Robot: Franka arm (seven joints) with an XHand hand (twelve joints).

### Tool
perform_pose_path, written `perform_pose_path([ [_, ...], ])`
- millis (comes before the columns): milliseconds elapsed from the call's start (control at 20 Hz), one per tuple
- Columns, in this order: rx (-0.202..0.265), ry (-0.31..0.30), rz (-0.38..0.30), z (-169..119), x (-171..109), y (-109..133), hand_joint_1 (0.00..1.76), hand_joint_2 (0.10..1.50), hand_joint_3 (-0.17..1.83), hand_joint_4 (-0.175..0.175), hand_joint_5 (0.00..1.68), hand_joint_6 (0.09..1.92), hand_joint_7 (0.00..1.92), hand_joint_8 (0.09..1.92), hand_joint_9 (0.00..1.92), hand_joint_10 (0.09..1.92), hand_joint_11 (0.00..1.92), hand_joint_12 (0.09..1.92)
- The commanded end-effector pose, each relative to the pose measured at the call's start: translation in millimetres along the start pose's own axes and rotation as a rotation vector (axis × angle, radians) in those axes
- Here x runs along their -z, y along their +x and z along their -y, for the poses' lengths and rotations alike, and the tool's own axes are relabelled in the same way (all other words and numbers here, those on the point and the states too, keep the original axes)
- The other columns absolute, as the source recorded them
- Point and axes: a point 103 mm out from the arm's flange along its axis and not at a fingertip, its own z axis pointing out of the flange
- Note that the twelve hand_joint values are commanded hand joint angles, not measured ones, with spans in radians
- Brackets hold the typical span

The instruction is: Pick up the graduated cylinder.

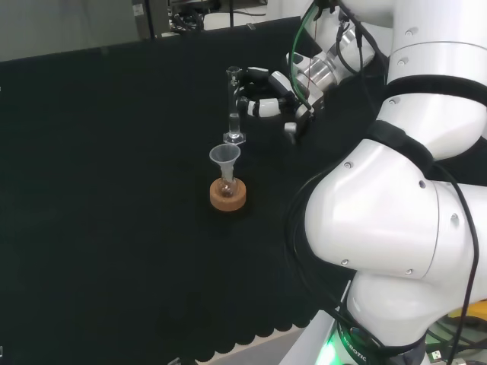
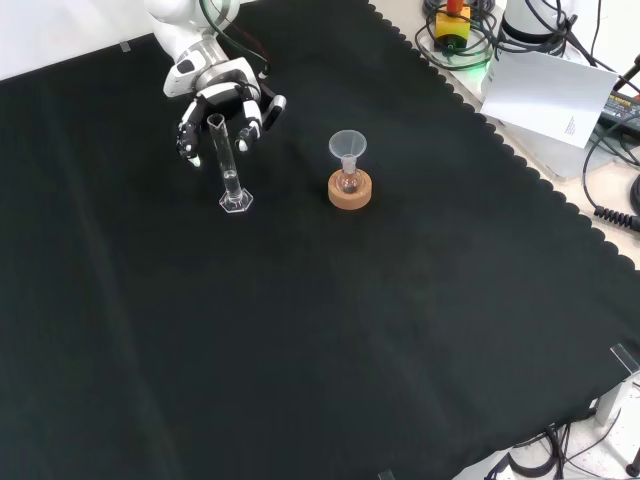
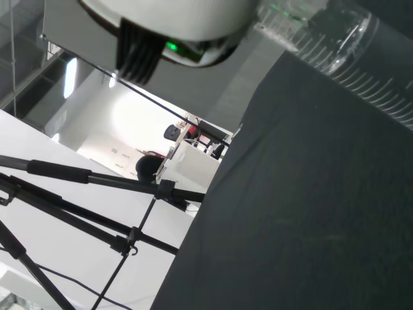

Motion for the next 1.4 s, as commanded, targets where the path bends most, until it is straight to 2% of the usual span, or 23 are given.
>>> perform_pose_path([
  [50,-0.004,0.035,0.091,-3,-17,9,1.08,0.61,0.68,-0.034,0.53,0.47,0.57,0.59,0.84,0.40,0.57,1.20],
  [200,-0.006,0.036,0.099,-5,-25,9,1.08,0.60,0.68,-0.035,0.52,0.48,0.56,0.59,0.84,0.40,0.57,1.20],
  [650,-0.008,0.021,0.086,-9,-25,9,1.07,0.62,0.69,-0.033,0.53,0.49,0.56,0.60,0.84,0.40,0.58,1.20],
  [800,-0.006,0.015,0.063,-8,-26,7,1.06,0.63,0.69,-0.031,0.54,0.50,0.57,0.60,0.85,0.41,0.59,1.20],
  [1000,-0.006,0.021,0.071,-8,-27,7,1.06,0.64,0.68,-0.030,0.55,0.53,0.57,0.60,0.86,0.41,0.60,1.19],
  [1400,-0.032,0.008,0.078,-10,-30,6,1.06,0.69,0.66,-0.026,0.58,0.59,0.59,0.61,0.89,0.41,0.65,1.16],
])
